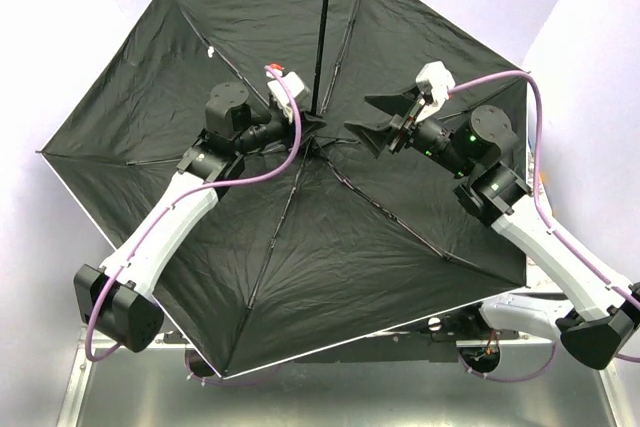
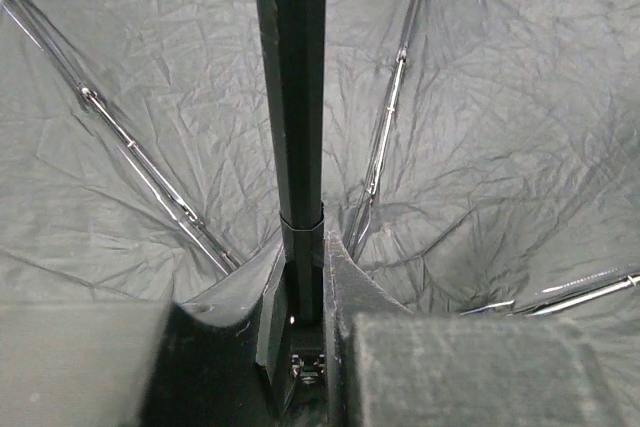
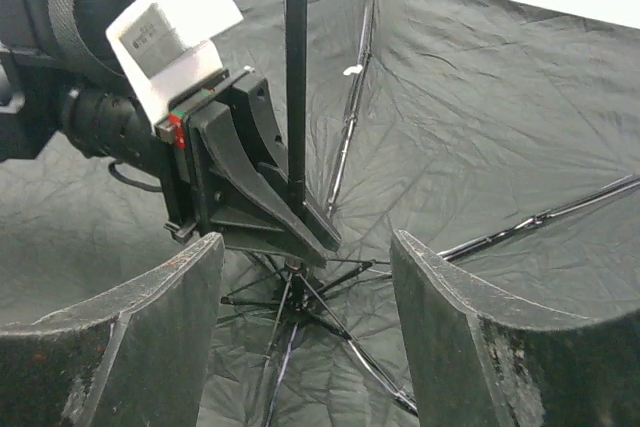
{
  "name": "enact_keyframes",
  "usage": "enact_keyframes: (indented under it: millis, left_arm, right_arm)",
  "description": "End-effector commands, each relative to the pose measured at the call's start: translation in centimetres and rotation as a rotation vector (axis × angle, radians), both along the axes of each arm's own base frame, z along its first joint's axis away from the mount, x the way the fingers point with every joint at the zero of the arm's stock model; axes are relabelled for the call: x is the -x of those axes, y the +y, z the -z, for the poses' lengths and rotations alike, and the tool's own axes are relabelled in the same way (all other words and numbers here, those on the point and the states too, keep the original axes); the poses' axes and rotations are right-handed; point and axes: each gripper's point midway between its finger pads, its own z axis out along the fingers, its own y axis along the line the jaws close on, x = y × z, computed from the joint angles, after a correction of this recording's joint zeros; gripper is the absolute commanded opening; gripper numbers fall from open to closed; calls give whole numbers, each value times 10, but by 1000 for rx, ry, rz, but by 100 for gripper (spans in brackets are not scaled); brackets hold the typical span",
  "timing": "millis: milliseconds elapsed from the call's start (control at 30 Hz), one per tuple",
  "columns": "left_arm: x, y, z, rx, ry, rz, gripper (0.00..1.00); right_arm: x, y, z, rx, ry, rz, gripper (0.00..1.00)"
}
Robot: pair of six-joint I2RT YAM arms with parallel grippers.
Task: Open the umbrella
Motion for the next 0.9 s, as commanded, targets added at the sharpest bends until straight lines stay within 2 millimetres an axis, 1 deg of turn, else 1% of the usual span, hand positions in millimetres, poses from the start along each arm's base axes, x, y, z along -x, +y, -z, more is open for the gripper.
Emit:
enact_keyframes:
  millis: [0,67,200,367,533,600,700,833,867]
  left_arm:
    - [11,-9,1,32,-36,73,0]
    - [18,-15,-2,52,-48,117,0]
    - [33,-27,-3,59,-55,186,0]
    - [50,-35,-4,66,-56,247,0]
    - [60,-40,-9,64,-72,287,0]
    - [66,-42,-9,60,-77,313,0]
    - [73,-44,-10,60,-85,338,0]
    - [78,-43,-11,55,-79,352,0]
    - [79,-42,-12,56,-83,352,0]
  right_arm:
    - [10,1,-9,-7,-49,-43,64]
    - [10,7,-11,-12,-64,-68,58]
    - [5,19,-10,-19,-66,-110,51]
    - [-6,30,-1,-4,-50,-121,50]
    - [-8,37,13,19,-26,-148,46]
    - [-11,40,21,27,-7,-151,42]
    - [-17,42,34,45,13,-144,33]
    - [-17,46,46,56,53,-163,31]
    - [-16,48,48,56,60,-174,26]
